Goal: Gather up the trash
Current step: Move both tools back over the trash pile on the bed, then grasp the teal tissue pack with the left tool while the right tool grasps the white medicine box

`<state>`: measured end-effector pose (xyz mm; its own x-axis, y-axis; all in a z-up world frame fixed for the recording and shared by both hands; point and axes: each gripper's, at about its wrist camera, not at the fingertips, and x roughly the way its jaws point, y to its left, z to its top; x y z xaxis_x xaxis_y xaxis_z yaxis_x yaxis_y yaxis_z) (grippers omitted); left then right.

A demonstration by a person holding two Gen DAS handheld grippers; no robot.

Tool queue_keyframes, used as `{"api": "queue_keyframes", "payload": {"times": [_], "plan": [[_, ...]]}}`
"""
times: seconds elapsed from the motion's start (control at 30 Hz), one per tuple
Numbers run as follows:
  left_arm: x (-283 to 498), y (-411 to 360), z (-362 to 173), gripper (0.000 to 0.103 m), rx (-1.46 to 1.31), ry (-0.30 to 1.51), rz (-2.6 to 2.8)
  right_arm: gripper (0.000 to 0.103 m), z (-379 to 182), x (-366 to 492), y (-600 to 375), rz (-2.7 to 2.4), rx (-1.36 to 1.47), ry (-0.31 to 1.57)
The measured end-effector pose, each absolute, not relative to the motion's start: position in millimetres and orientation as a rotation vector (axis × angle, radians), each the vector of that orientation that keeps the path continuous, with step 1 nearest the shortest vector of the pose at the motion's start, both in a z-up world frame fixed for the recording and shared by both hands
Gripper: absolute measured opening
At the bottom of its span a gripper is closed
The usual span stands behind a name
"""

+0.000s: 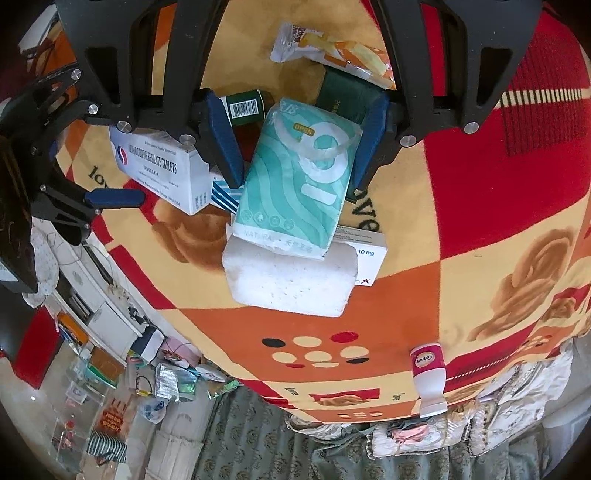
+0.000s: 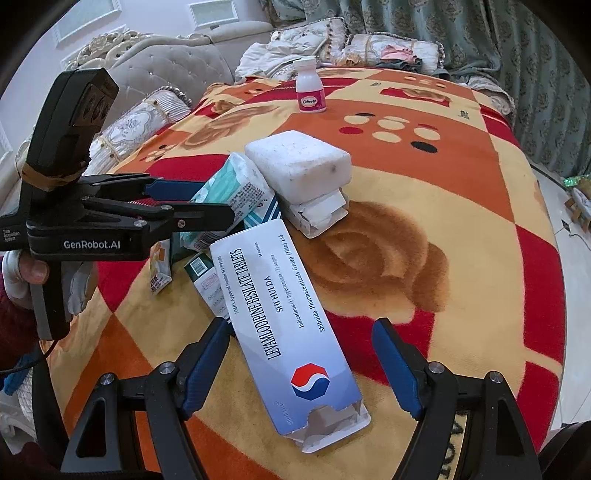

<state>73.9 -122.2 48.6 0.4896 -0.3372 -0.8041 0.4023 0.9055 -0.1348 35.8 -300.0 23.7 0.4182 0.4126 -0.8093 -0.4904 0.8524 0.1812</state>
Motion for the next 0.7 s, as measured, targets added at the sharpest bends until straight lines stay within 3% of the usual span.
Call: {"api": "queue_keyframes", "payload": {"times": [0.27, 0.3, 0.33, 0.43, 0.63, 0.7], "plan": [[73.0, -124.1, 46.0, 0.056, 0.064, 0.967, -0.427, 0.078, 21.5, 35.7, -299.3, 0.572, -0.083, 0.997], [72.3, -124.0, 46.3, 0.052, 0.062, 0.968, -0.419, 0.074, 19.8, 35.3, -299.3, 0.577, -0.075, 1.005], [72.2, -123.2, 47.1, 0.048, 0.053, 0.972, -0.417, 0.056, 18.8, 34.9, -299.7, 0.574, -0.065, 1.011], [65.4, -119.4, 54.0, 0.042, 0.020, 0.975, -0.417, 0.049, 23.3, 29.9, -299.8, 0.572, -0.058, 0.990], [43.2, -117.8, 71.7, 0.041, -0.004, 0.958, -0.417, 0.047, 48.7, 7.0, -305.5, 0.550, -0.076, 0.915], [34.5, -120.4, 79.2, 0.041, -0.003, 0.948, -0.411, 0.036, 57.0, -0.3, -312.1, 0.535, -0.059, 0.894]]}}
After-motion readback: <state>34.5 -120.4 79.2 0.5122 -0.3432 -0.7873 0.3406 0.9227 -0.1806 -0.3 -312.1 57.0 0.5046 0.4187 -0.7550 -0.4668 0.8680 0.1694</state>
